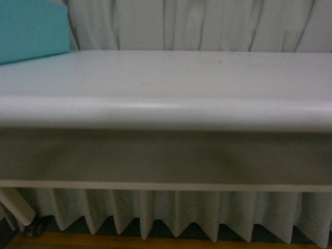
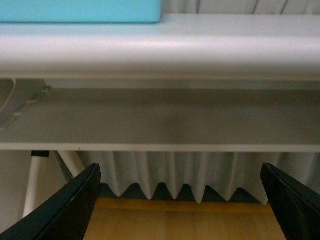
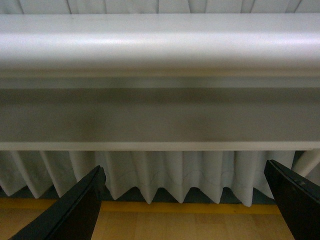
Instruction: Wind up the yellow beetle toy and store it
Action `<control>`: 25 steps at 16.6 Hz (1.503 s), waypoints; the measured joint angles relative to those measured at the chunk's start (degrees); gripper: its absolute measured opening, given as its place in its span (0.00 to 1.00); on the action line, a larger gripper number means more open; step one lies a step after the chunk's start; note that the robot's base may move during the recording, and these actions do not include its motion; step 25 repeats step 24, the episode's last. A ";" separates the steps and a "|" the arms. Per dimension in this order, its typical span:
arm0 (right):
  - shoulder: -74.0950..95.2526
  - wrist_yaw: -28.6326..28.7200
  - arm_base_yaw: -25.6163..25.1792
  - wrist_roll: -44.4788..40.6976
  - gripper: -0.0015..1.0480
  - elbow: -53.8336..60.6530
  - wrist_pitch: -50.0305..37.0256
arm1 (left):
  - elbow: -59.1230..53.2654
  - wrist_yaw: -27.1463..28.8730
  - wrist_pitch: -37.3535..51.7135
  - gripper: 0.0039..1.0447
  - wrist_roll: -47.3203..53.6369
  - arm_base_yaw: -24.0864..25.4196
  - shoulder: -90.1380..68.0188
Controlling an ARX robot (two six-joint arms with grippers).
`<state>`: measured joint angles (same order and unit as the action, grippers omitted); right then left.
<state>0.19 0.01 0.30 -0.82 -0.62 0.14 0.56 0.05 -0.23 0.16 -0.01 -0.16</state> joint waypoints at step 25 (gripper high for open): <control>0.00 -0.02 0.00 0.02 0.94 0.00 0.11 | 0.00 -0.02 0.00 0.94 0.02 0.00 0.00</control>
